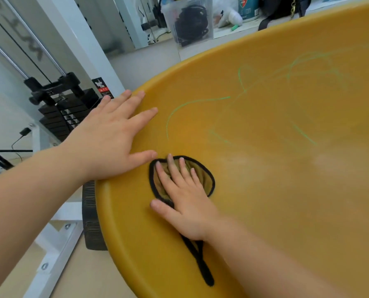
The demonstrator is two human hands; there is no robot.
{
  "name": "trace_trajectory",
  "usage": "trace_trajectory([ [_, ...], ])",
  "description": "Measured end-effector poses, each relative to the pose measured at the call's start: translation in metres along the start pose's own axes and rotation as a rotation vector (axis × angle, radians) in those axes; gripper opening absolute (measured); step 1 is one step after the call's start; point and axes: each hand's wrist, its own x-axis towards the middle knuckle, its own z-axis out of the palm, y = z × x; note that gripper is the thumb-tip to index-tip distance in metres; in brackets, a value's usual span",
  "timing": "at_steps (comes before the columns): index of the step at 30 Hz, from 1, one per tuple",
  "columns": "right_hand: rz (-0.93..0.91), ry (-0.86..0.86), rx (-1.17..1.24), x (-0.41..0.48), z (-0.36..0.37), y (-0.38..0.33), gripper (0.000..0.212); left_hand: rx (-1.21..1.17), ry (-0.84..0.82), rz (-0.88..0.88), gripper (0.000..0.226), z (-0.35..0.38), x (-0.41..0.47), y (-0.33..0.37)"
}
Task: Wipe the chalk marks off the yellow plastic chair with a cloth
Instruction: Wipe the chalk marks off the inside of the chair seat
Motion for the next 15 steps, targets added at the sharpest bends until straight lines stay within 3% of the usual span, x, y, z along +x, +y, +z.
trace_trajectory([
  [2, 0.055, -0.035, -0.112, -0.015, -0.003, 0.027, 0.086, -0.038, -0.047, -0.036, 0.114, 0.002, 0.001, -0.002],
  [4, 0.26, -0.031, -0.194, -0.013, -0.013, 0.058, 0.095, -0.109, -0.07, -0.052, 0.123, 0.003, 0.001, -0.005],
  [6, 0.446, 0.035, -0.203, 0.003, -0.027, 0.081, 0.105, -0.204, -0.06, -0.061, 0.127, 0.003, -0.001, -0.006],
  [9, 0.551, 0.171, -0.108, 0.037, -0.041, 0.089, 0.106, -0.29, -0.01, -0.037, 0.128, 0.006, -0.005, -0.006],
  [12, 0.506, 0.28, -0.001, 0.08, -0.047, 0.073, 0.102, -0.306, 0.02, -0.018, 0.132, 0.01, -0.008, -0.007],
  [15, 0.199, 0.304, -0.045, 0.107, -0.043, 0.035, 0.095, -0.24, 0.011, 0.001, 0.136, 0.012, -0.006, -0.007],
])
